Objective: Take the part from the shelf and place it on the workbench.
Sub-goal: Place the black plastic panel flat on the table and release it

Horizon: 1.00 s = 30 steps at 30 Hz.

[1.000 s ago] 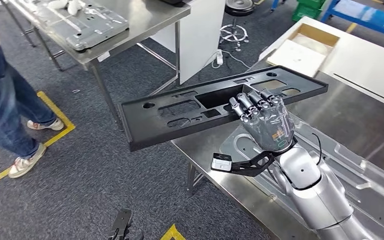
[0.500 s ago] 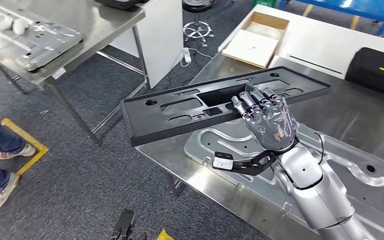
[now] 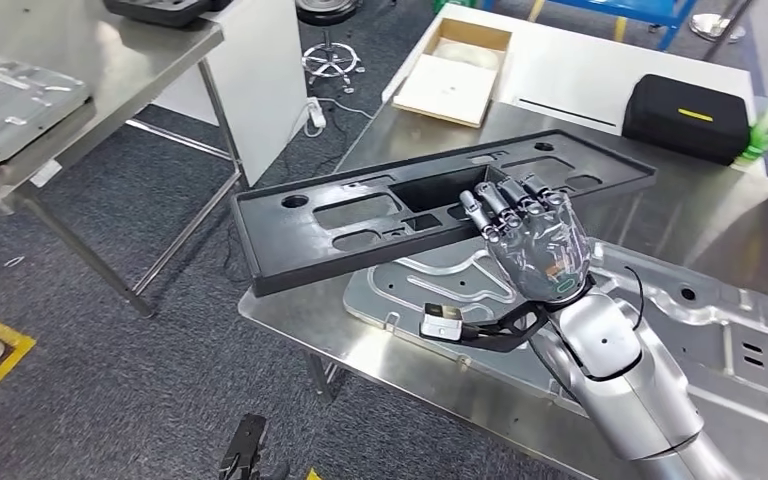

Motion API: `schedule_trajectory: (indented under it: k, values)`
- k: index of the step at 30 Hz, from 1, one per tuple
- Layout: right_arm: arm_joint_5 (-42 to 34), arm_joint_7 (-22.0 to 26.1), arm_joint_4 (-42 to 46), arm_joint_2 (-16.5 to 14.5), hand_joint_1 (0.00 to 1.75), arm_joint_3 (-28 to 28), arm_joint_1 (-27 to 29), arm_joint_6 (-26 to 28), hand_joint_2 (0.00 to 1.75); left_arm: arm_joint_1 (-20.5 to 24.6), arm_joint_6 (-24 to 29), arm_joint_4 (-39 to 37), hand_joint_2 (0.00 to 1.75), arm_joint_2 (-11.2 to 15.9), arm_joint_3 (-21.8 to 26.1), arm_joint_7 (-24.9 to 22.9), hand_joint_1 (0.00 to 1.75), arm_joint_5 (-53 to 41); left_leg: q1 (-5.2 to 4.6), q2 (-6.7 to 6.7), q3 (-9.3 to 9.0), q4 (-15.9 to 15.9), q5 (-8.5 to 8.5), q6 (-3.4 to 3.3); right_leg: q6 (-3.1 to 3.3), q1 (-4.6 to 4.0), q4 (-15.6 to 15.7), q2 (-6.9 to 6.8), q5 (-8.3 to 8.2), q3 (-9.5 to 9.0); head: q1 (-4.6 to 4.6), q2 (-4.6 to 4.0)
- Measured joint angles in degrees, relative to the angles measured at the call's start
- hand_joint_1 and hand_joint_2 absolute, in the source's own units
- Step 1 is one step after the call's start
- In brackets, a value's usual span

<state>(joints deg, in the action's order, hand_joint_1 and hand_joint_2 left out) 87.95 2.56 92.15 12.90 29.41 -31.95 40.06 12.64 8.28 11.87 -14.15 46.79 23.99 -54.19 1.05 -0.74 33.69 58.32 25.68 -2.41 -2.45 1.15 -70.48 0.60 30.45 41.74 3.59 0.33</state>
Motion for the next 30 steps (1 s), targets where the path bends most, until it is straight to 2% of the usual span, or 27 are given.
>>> schedule_trajectory:
  k: [1, 2, 3, 4, 5, 7, 8, 10, 11, 12, 14, 15, 16, 17, 18, 19, 20, 21, 22, 23, 25, 26, 27, 29, 30]
  values:
    - [0.00, -0.02, -0.07, -0.02, 1.75, 0.01, 0.05, 0.00, 1.75, -0.08, 0.00, 0.00, 1.75, 0.03, -0.01, 0.02, 0.00, -0.01, 0.01, -0.68, -0.02, 0.02, 0.09, 0.01, -0.20, 0.22, -1.81, -0.21, 0.28, 1.02, 0.01, 0.00]
    - [0.00, -0.02, -0.14, -0.03, 1.75, 0.02, 0.09, 0.00, 1.75, -0.13, 0.00, 0.00, 1.75, 0.05, -0.03, 0.04, 0.00, -0.03, 0.03, -1.36, -0.08, 0.04, 0.21, 0.07, -0.34, 0.39, -1.89, -0.42, -0.38, 1.19, 0.01, 0.00]
    - [0.00, -0.02, -0.20, -0.03, 1.75, 0.03, 0.09, 0.00, 1.75, -0.18, 0.00, 0.00, 1.75, 0.04, -0.05, 0.06, 0.00, -0.08, 0.05, -2.03, -0.21, 0.06, 0.36, 0.17, -0.40, 0.50, -0.05, -0.78, -1.87, 0.34, 0.01, 0.00]
    - [0.00, -0.02, -0.21, -0.03, 1.75, 0.03, 0.08, 0.00, 1.75, -0.19, 0.00, 0.00, 1.75, 0.04, -0.08, 0.09, 0.00, -0.15, 0.05, -2.63, -0.44, 0.08, 0.54, 0.34, -0.37, 0.52, 3.28, -1.63, -3.83, -1.36, 0.01, 0.00]
    - [0.00, -0.03, -0.22, -0.03, 1.75, 0.03, 0.05, 0.00, 1.75, -0.18, 0.00, 0.00, 1.75, 0.04, -0.10, 0.11, 0.00, -0.22, -0.06, -3.18, -0.68, 0.07, 0.75, 0.57, -0.24, 0.26, 6.62, -3.09, -5.19, -3.12, 0.02, 0.00]
    - [0.00, -0.04, -0.21, -0.09, 1.75, 0.03, -0.05, 0.00, 1.75, -0.11, 0.01, 0.00, 1.75, 0.04, -0.13, 0.16, 0.00, -0.30, -0.39, -4.13, -1.06, 0.15, 1.16, 1.19, 0.51, -0.42, 10.87, -5.15, -6.38, -5.15, -0.02, 0.00]
    - [0.00, -0.04, -0.21, -0.13, 1.75, 0.03, -0.06, 0.00, 1.75, -0.09, 0.01, 0.00, 1.75, 0.05, -0.13, 0.17, 0.00, -0.29, -0.59, -4.71, -1.22, 0.12, 1.33, 1.51, 0.92, -0.76, 11.20, -5.30, -6.11, -5.17, -0.04, 0.00]
    - [0.00, -0.04, -0.19, -0.20, 1.75, 0.02, -0.01, 0.00, 1.75, -0.03, -0.13, 0.00, 1.75, 0.08, -0.14, 0.26, 0.00, -0.25, -0.61, -5.49, -1.58, 0.42, 1.92, 2.20, 1.73, -0.73, 11.42, -3.92, -6.16, -5.14, -0.06, 0.00]
    - [0.00, -0.04, -0.17, -0.21, 1.75, 0.01, -0.01, 0.00, 1.75, -0.01, -0.24, 0.00, 1.75, 0.10, -0.15, 0.34, 0.00, -0.21, -0.55, -4.74, -1.55, 1.34, 2.63, 2.54, 2.13, -0.59, 11.57, -3.25, -6.18, -5.30, -0.07, 0.00]
    - [0.00, -0.04, -0.15, -0.27, 1.75, -0.01, -0.02, 0.00, 1.75, 0.03, -0.36, 0.00, 1.75, 0.13, -0.15, 0.45, 0.00, -0.15, -0.45, -3.41, -1.07, 3.22, 3.81, 2.78, 2.54, -0.44, 11.73, -2.61, -6.24, -5.49, -0.09, 0.00]
    - [0.00, -0.04, -0.13, -0.49, 1.75, 0.02, 0.00, -0.01, 1.75, -0.02, -0.48, 0.00, 1.75, 0.17, -0.15, 0.66, 0.00, 0.02, -0.40, -0.44, 1.64, 10.07, 7.45, 2.93, 3.20, -0.43, 11.84, -1.24, -6.23, -5.70, -0.15, 0.00]
    - [0.00, -0.03, -0.13, -0.60, 1.75, 0.04, 0.08, -0.02, 1.75, -0.12, -0.50, 0.00, 1.75, 0.19, -0.15, 0.70, 0.00, 0.11, -0.41, 0.10, 3.45, 13.76, 9.08, 2.88, 3.38, -0.56, 11.80, -0.47, -6.22, -5.70, -0.18, 0.00]
    - [0.00, -0.03, -0.14, -0.66, 1.75, 0.07, 0.20, -0.02, 1.75, -0.24, -0.50, 0.00, 1.75, 0.22, -0.15, 0.73, 0.00, 0.17, -0.41, 0.32, 4.90, 16.41, 9.87, 2.81, 3.49, -0.66, 11.73, 0.35, -6.19, -5.70, -0.16, 0.00]
    - [0.00, -0.02, -0.15, -0.68, 1.75, 0.09, 0.30, -0.02, 1.75, -0.33, -0.50, 0.00, 1.75, 0.26, -0.15, 0.75, 0.00, 0.20, -0.41, 0.39, 5.53, 17.09, 9.42, 2.70, 3.52, -0.74, 11.63, 1.16, -6.15, -5.72, -0.16, 0.00]
    - [0.00, -0.02, -0.15, -0.68, 1.75, 0.10, 0.37, -0.02, 1.75, -0.37, -0.50, 0.00, 1.75, 0.29, -0.15, 0.78, 0.00, 0.22, -0.41, 0.52, 5.16, 15.50, 7.75, 2.55, 3.51, -0.77, 11.48, 1.95, -6.10, -5.73, -0.17, 0.00]
    - [0.00, -0.02, -0.14, -0.69, 1.75, 0.10, 0.39, -0.02, 1.75, -0.36, -0.50, 0.00, 1.75, 0.31, -0.15, 0.81, 0.00, 0.23, -0.40, 0.96, 3.99, 12.09, 5.28, 2.34, 3.45, -0.78, 11.29, 2.69, -6.01, -5.74, -0.16, 0.00]
    - [0.00, -0.02, -0.14, -0.70, 1.75, 0.10, 0.39, -0.02, 1.75, -0.32, -0.49, 0.00, 1.75, 0.35, -0.15, 0.85, 0.00, 0.23, -0.35, 2.06, 2.56, 8.31, 3.20, 2.06, 3.34, -0.75, 11.08, 3.35, -5.90, -5.69, -0.16, 0.00]
    - [0.00, -0.02, -0.13, -0.71, 1.75, 0.10, 0.36, -0.02, 1.75, -0.29, -0.48, 0.00, 1.75, 0.39, -0.15, 0.92, 0.00, 0.24, -0.27, 3.18, 1.29, 4.86, 1.78, 1.85, 3.15, -0.78, 10.78, 3.98, -5.81, -5.52, -0.15, 0.00]
    - [0.00, -0.01, -0.12, -0.74, 1.75, 0.10, 0.36, -0.02, 1.75, -0.28, -0.45, 0.00, 1.75, 0.42, -0.15, 0.99, 0.00, 0.25, -0.25, 4.10, 0.50, 2.75, 1.16, 1.69, 2.87, -0.71, 10.59, 4.50, -5.81, -5.25, -0.15, 0.00]
    - [0.00, 0.03, -0.11, -0.77, 1.75, 0.09, 0.42, -0.01, 1.75, -0.30, -0.42, 0.00, 1.75, 0.44, -0.15, 1.06, 0.00, 0.26, -0.30, 4.62, 0.19, 1.90, 1.28, 1.55, 2.54, -0.60, 10.53, 5.00, -5.88, -4.97, -0.15, 0.00]
    - [0.00, 0.16, -0.08, -0.81, 1.75, 0.04, 0.60, 0.00, 1.75, -0.29, -0.37, 0.00, 1.75, 0.42, -0.15, 1.21, 0.00, 0.29, -0.32, 3.89, -0.03, 1.23, 1.08, 1.16, 1.79, -0.43, 10.73, 5.76, -6.17, -4.61, -0.16, 0.00]
    - [0.00, 0.28, -0.07, -0.80, 1.75, -0.04, 0.68, 0.00, 1.75, -0.24, -0.35, 0.00, 1.75, 0.41, -0.16, 1.28, 0.00, 0.33, -0.21, 3.44, -0.21, 0.80, 0.85, 0.82, 1.48, -0.49, 10.52, 5.20, -5.97, -4.48, -0.09, 0.00]
    - [0.00, 0.52, -0.03, -0.80, 1.75, -0.15, 0.67, 0.00, 1.75, -0.18, -0.37, 0.00, 1.75, 0.40, -0.16, 1.38, 0.00, 0.37, -0.05, 2.96, -0.41, 0.38, 0.61, 0.51, 1.21, -0.60, 9.43, 4.06, -5.23, -4.00, 0.01, 0.00]
    - [0.00, 1.29, 0.06, -0.82, 1.75, -0.43, 0.68, 0.00, 1.75, -0.13, -0.45, 0.00, 1.75, 0.43, -0.17, 1.69, 0.00, 0.41, 0.07, 2.05, -0.66, -0.05, 0.43, 0.15, 0.69, -0.65, 3.93, 1.11, -2.14, -1.49, 0.23, 0.00]
    - [0.00, 1.77, 0.09, -0.85, 1.75, -0.56, 0.78, 0.00, 1.75, -0.17, -0.49, 0.00, 1.75, 0.46, -0.17, 1.91, 0.00, 0.41, 0.06, 1.63, -0.68, -0.06, 0.46, 0.10, 0.43, -0.50, 0.15, 0.30, -0.44, 0.33, 0.28, 0.00]
